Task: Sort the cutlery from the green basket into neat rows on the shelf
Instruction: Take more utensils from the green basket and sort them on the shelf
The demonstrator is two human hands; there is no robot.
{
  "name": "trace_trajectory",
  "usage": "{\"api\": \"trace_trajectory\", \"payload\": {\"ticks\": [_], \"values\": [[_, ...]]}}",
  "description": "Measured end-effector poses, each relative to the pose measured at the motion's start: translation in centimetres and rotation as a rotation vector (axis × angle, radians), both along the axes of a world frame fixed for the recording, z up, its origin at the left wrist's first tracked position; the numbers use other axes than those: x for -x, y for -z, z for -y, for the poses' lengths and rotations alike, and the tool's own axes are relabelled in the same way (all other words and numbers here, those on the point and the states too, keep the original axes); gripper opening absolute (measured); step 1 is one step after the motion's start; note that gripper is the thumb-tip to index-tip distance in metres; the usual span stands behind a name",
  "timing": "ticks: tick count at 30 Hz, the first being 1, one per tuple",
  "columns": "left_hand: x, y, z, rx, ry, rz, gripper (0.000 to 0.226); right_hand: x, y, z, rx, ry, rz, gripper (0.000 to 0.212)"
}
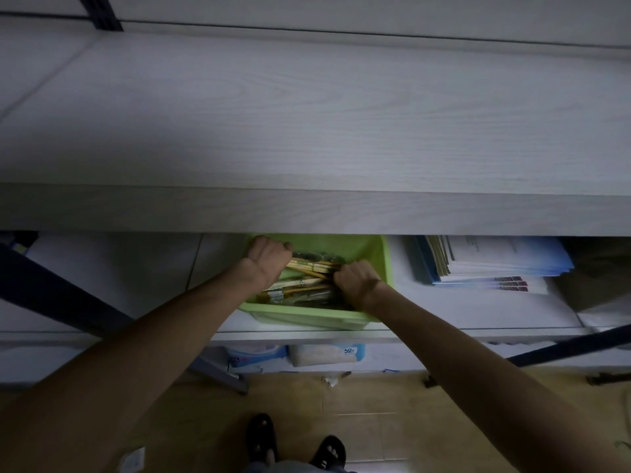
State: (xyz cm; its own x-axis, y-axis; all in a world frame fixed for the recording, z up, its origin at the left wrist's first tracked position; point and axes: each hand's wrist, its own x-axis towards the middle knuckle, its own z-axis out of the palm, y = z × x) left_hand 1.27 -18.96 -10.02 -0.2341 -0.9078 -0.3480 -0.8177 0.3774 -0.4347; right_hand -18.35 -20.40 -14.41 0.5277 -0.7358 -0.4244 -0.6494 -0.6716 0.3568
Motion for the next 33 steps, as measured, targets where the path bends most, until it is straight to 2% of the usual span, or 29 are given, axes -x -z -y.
{"api": "trace_trajectory", "payload": {"ticks": [4, 11, 14, 21, 24, 29, 33], "values": [[-0.4, -0.5, -0.2, 0.042, -0.025, 0.030, 0.058, 0.5, -2.0, 0.0, 0.096, -0.082, -0.059, 0.025], [-2.0, -1.8, -0.5, 0.076, -0.037, 0.015, 0.039, 1.7, -4.1, 0.0, 0.102, -0.135, 0.085, 0.022], [-3.0, -2.6, -0.7, 0.075, -0.067, -0.080, 0.032, 3.1, -5.8, 0.2, 0.140, -0.174, 0.150, 0.026], [-5.5, -3.4, -2.9, 0.049, -0.266, -0.315, 0.039, 7.7, -8.9, 0.8, 0.199, -0.208, 0.294, 0.028], [-6.0, -4.5, -4.6, 0.045, -0.367, -0.412, 0.038, 9.5, -9.7, -0.1, 0.235, -0.173, 0.300, 0.027], [-5.9, -6.8, -7.4, 0.037, -0.448, -0.422, 0.039, 12.1, -11.6, -3.3, 0.260, -0.052, 0.289, 0.030], [-5.1, -7.1, -8.6, -0.009, -0.475, -0.571, 0.037, 14.4, -13.5, -7.2, 0.263, 0.092, 0.395, 0.024]]}}
